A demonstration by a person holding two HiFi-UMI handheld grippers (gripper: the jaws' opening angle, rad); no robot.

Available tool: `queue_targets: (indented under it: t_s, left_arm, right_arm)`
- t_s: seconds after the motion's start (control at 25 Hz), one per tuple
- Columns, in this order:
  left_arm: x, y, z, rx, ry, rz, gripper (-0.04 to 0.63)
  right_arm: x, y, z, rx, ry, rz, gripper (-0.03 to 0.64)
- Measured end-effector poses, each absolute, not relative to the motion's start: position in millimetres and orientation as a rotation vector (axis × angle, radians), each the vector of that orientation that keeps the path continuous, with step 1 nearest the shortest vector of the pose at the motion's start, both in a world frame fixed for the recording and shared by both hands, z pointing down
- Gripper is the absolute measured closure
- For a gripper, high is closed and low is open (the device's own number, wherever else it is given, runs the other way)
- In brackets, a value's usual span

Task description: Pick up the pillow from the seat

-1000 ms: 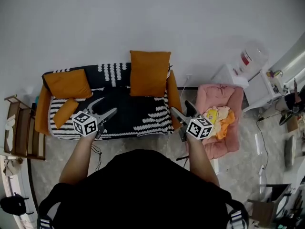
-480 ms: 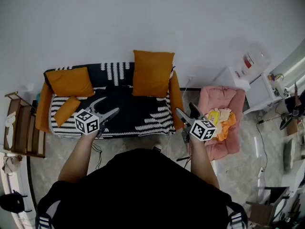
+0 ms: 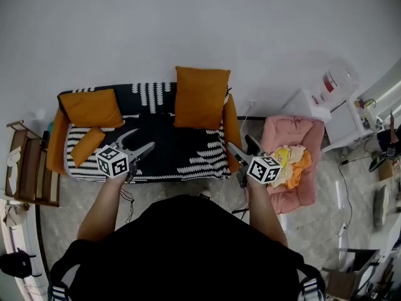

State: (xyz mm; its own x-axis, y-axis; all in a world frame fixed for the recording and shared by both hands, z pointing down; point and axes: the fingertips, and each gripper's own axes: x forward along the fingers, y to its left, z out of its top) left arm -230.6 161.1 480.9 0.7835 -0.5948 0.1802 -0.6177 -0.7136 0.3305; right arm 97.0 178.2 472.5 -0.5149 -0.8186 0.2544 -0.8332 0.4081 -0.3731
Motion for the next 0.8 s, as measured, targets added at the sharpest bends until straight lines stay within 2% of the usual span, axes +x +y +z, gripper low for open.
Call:
queue_targets:
  t_s: [0.8]
  left_arm:
    - [-181.7,106.9,497.9,2.543,-0.976,0.135,0.238]
  right_arm:
    - [136.4,100.4,499.2,1.419,-2.612,0.821,0.186]
